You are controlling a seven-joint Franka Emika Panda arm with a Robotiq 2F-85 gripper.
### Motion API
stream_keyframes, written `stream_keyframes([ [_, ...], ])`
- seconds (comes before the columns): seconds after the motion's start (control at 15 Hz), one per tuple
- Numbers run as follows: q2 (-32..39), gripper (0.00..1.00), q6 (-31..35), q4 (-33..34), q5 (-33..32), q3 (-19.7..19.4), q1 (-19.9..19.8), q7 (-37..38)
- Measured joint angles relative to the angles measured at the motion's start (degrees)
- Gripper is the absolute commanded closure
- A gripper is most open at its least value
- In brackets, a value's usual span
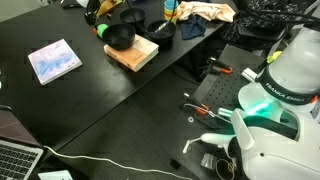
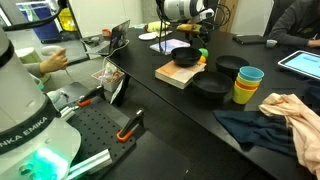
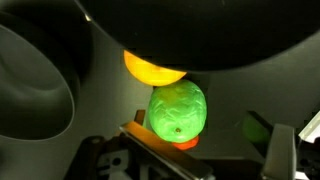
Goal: Unstack the bowls, then put the apple in the right black bowl and the orange in the bowl on the book
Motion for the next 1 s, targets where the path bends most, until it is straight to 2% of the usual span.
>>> stream_keyframes([
  [0.6,14.3,0.00,-1.0,17.3,0.7,0.6,-2.1,-6.6],
  [0.67,15.5,0.25,-1.0,18.8,0.8,0.6,-2.2,-6.8],
  [0.73,16.5,0.25,-1.0,20.2,0.8,0.6,-2.3,-7.2],
  [0.87,18.0,0.42,-1.0,22.4,0.8,0.6,-2.4,-7.8],
  [1.0,18.8,0.46,-1.2,24.0,0.8,0.6,-2.5,-8.3],
])
